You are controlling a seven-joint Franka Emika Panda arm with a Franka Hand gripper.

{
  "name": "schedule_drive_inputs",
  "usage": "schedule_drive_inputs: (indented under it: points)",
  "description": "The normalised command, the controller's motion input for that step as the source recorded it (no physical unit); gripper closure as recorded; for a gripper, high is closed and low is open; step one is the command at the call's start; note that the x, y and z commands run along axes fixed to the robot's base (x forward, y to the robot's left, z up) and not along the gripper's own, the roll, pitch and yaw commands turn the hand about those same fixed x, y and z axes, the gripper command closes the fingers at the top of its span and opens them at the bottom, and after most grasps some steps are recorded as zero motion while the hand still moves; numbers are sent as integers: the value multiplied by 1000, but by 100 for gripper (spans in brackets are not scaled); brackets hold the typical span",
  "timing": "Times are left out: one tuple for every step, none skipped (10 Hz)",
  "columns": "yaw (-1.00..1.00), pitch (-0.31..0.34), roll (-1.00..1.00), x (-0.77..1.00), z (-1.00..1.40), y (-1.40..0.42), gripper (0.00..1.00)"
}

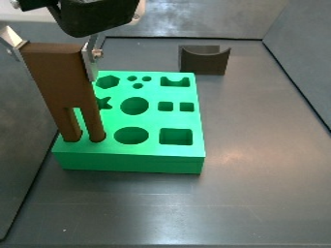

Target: Insert the square-circle object.

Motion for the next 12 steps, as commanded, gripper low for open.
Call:
schedule_drive_inputs:
  points:
    - [0, -19, 0, 0, -314, 0, 100]
    - [0, -81, 26, 9, -443, -54, 100]
    - [0, -29, 136, 109, -526, -97, 100]
    - [0, -14, 123, 114, -586, -63, 100]
    - [0, -43, 131, 77, -640, -57, 100]
    - [0, -23, 189, 117, -640, -74, 100]
    - [0, -37, 191, 123, -723, -83, 100]
    - [0, -63, 133, 120, -871, -49, 100]
    - [0, -54, 87, 60, -946, -43, 100]
    - [0, 0, 106, 0, -631, -66, 100]
    - [0, -17, 0, -14, 0, 0, 100]
    - [0, -36, 0, -69, -54, 0, 100]
